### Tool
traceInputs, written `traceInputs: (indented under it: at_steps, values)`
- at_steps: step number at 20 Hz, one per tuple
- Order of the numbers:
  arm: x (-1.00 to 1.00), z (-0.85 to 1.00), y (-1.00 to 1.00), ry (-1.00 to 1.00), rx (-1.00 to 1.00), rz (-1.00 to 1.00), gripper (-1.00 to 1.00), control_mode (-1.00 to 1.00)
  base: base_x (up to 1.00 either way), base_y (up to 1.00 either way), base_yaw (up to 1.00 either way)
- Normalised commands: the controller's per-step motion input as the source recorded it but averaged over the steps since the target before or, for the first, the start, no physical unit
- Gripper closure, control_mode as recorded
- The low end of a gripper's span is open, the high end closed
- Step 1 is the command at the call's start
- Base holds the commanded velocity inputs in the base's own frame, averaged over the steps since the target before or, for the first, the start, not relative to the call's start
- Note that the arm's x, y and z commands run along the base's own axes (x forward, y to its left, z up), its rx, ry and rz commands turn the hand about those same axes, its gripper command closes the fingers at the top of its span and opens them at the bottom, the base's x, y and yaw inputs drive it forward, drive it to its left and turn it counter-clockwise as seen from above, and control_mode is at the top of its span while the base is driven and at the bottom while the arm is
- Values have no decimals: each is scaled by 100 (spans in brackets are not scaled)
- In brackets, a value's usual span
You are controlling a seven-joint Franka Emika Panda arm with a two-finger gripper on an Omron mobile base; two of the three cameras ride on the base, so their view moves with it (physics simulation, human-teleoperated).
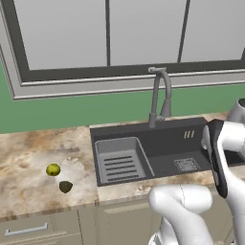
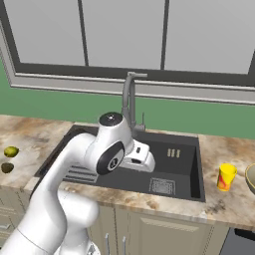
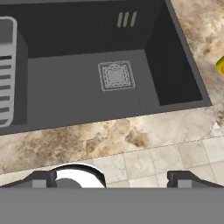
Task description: Remove the pear and kiwi from the sink. Then move the bowl and cup from the counter to the sink for washing.
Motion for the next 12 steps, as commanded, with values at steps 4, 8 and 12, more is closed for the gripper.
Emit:
traceInputs:
  at_steps: [4,8,12]
  values:
    - [0,13,-55,4,-2,0,-100,-100,0,0,0]
    - [5,12,-52,9,0,0,-100,-100,0,0,0]
    - [3,12,-50,3,0,0,-100,-100,0,0,0]
